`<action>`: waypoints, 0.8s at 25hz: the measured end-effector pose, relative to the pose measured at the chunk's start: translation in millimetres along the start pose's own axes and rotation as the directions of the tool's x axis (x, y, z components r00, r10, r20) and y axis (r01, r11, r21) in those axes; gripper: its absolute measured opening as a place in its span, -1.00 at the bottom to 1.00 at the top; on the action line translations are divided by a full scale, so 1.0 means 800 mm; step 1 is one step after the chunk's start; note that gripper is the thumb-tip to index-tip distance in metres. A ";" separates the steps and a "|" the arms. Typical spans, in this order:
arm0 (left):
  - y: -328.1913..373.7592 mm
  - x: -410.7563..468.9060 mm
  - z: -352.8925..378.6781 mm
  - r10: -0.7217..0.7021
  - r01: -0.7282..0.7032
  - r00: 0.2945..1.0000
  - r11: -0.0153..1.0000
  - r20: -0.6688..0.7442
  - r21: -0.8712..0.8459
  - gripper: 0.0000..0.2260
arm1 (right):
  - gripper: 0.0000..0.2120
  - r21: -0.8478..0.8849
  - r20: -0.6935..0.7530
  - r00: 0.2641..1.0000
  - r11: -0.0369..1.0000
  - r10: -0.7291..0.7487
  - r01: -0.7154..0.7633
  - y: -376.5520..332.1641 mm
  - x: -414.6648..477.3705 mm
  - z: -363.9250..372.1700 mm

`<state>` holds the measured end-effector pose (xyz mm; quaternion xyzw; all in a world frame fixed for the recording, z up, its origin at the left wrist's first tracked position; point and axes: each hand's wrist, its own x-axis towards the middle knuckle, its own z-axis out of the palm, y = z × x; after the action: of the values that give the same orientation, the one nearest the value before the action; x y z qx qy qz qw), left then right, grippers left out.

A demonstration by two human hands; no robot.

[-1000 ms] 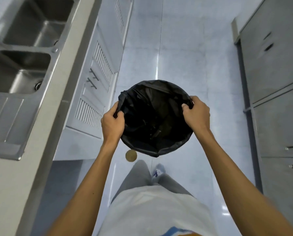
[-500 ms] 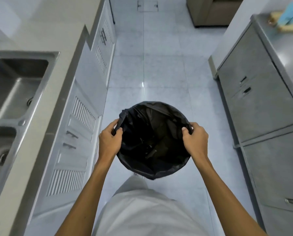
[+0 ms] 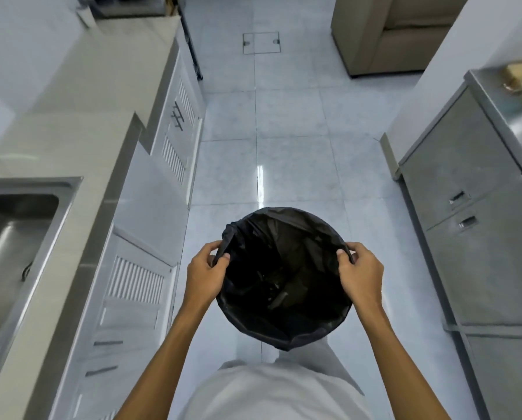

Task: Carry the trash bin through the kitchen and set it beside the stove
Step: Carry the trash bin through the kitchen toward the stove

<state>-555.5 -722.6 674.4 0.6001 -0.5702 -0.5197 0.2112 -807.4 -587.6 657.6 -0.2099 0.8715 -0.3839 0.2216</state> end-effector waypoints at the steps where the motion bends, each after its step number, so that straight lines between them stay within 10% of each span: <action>1: 0.013 0.025 0.015 -0.018 0.017 1.000 1.000 -0.009 -0.005 -0.74 | -0.72 -0.012 0.010 1.000 1.000 -0.010 0.010 -0.010 0.038 0.001; 20: 0.264 0.452 0.172 -0.072 0.044 0.981 0.988 -0.181 -0.151 -0.76 | -0.75 -0.034 0.095 0.991 0.995 -0.090 0.094 -0.216 0.553 0.065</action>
<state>-841.8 -1057.7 663.4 0.6455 -0.4905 -0.5076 0.2917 -1105.2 -961.7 657.9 -0.2718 0.8568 -0.3665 0.2402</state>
